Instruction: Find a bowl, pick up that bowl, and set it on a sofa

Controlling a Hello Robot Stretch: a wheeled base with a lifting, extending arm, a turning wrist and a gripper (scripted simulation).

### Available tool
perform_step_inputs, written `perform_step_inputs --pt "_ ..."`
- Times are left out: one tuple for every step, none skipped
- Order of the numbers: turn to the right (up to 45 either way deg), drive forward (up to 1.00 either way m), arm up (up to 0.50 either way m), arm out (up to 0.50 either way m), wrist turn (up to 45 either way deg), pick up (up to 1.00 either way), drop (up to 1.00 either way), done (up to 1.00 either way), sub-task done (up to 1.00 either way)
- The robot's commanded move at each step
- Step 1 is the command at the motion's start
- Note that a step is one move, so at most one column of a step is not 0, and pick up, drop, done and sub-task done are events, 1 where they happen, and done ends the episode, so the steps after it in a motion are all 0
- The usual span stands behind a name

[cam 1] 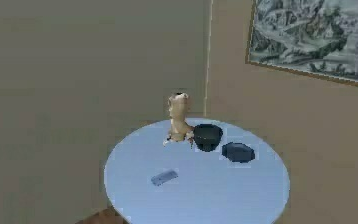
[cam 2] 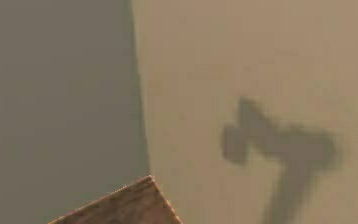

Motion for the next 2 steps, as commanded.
perform_step_inputs --pt "-45.0 0.00 0.00 0.00 0.0 0.00 0.00 0.00 0.00" --pt "-33.0 0.00 0.00 0.00 0.0 0.00 0.00 0.00 0.00"
